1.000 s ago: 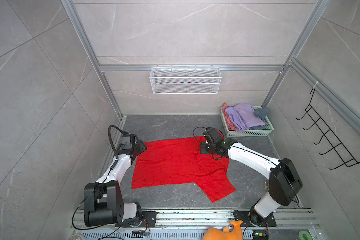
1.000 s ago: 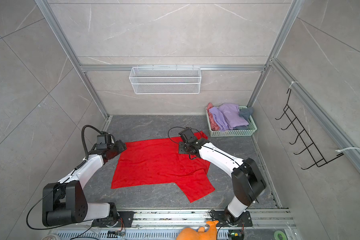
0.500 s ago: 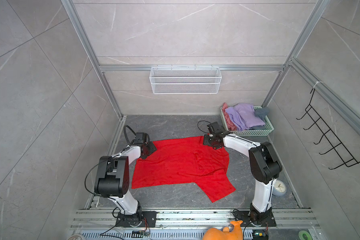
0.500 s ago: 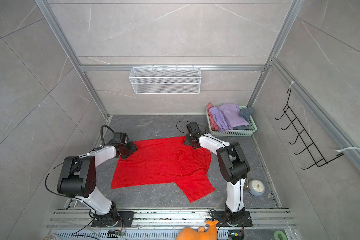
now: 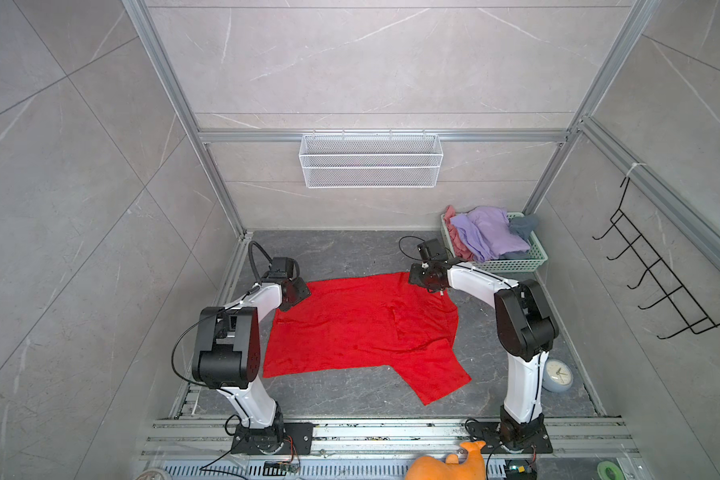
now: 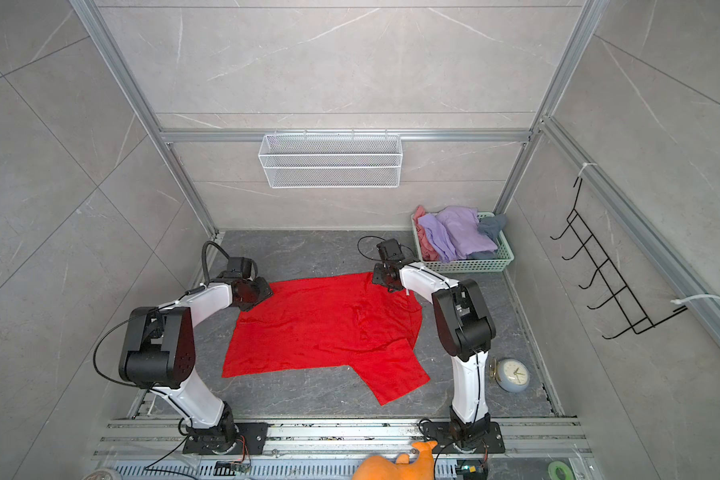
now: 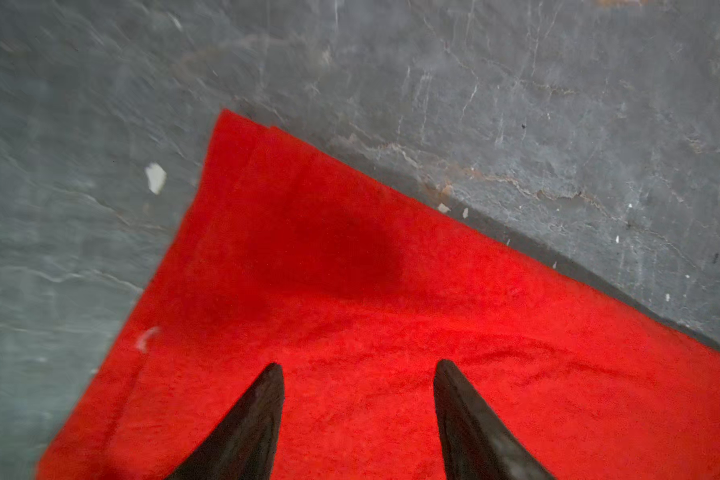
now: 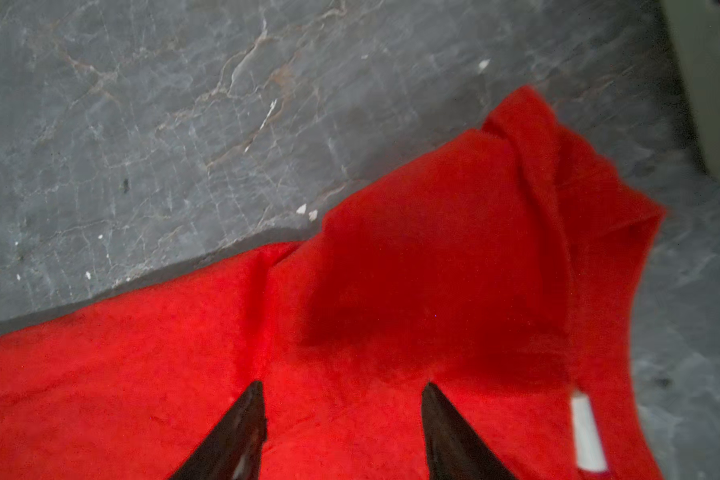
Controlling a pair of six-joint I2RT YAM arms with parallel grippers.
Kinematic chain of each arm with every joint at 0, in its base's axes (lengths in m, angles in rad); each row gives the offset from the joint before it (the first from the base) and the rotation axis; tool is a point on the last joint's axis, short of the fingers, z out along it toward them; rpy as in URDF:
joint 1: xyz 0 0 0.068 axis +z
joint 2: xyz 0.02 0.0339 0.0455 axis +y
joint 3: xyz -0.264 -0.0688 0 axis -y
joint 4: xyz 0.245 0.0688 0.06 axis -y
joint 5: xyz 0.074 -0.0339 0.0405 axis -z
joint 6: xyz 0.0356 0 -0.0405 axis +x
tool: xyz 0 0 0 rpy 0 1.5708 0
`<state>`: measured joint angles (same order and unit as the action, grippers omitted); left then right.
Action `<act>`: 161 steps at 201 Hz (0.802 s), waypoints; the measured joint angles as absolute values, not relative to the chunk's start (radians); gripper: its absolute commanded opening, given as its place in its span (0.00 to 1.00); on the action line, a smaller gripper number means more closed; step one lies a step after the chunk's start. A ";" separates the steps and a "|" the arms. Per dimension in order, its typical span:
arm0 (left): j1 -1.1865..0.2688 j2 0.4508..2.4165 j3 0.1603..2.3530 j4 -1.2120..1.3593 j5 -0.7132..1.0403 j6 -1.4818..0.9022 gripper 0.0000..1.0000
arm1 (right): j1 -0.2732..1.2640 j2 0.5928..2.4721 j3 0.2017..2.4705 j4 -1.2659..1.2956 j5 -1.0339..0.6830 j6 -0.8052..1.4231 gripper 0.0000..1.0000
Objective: Fold and stack the t-shirts
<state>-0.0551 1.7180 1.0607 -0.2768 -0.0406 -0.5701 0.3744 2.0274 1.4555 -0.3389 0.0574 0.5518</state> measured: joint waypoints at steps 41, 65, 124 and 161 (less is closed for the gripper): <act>-0.001 1.726 1.124 -0.324 -0.101 -0.493 0.53 | 0.310 2.028 1.476 -0.340 0.066 0.533 0.63; 0.024 1.761 1.142 -0.334 -0.106 -0.474 0.52 | 0.285 2.029 1.502 -0.340 0.068 0.519 0.65; 0.035 1.850 1.148 -0.329 -0.068 -0.478 0.41 | 0.272 2.063 1.538 -0.340 0.075 0.480 0.68; 0.035 1.871 1.168 -0.327 -0.046 -0.493 0.31 | 0.258 2.091 1.545 -0.342 0.083 0.474 0.70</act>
<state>0.0353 1.8706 1.1679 -0.3267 -0.0463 -0.4934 0.2577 2.0914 1.5448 -0.3420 0.0830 0.4744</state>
